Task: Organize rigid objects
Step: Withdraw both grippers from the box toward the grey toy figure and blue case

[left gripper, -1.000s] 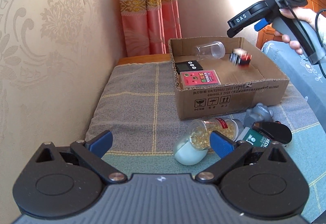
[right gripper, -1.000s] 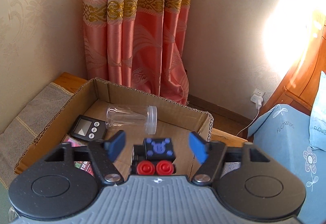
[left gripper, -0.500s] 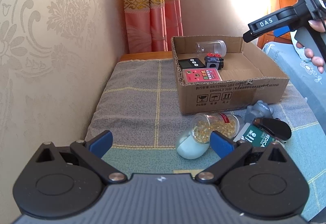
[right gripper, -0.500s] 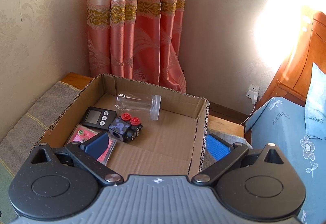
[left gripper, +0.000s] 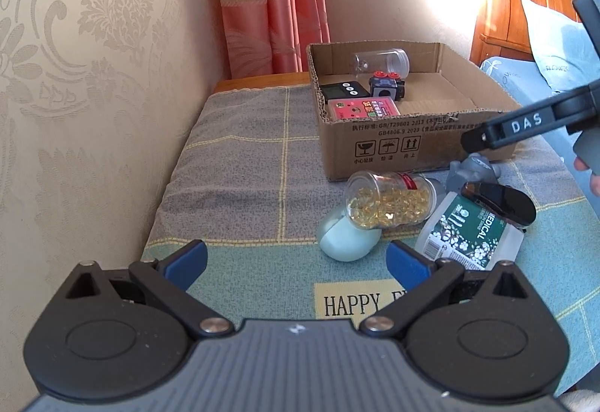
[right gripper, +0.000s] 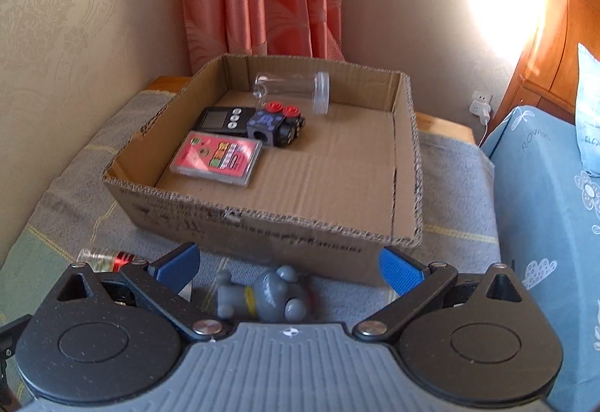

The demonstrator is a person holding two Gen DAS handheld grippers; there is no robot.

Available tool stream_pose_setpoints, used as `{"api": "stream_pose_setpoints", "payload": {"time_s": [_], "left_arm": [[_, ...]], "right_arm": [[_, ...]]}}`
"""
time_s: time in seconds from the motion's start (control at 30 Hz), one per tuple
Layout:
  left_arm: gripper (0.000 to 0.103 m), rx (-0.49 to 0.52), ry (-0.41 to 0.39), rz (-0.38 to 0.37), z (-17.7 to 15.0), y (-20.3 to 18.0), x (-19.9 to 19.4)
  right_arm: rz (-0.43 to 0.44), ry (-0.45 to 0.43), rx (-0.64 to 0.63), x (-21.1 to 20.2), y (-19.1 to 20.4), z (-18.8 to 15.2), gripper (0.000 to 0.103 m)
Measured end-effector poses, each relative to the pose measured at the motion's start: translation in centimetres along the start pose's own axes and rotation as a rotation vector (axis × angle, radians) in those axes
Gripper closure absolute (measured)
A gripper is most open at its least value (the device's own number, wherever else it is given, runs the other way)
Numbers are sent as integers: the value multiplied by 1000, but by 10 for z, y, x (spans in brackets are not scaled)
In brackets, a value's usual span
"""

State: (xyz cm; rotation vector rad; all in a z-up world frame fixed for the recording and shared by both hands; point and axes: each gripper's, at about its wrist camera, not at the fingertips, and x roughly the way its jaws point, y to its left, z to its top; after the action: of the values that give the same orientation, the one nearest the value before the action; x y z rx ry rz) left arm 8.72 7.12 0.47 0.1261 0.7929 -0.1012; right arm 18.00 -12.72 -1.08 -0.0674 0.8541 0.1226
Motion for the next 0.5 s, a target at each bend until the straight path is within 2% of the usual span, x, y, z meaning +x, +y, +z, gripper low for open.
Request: {"api": "stream_pose_setpoints", "payload": {"time_s": [0.33, 0.5], "left_arm": [[2, 7, 49, -17, -7, -4, 14], [2, 13, 69, -23, -6, -6, 24]], "right_arm": [[-46, 57, 25, 42, 6, -14, 0], [-8, 61, 32, 43, -2, -19, 0]]}}
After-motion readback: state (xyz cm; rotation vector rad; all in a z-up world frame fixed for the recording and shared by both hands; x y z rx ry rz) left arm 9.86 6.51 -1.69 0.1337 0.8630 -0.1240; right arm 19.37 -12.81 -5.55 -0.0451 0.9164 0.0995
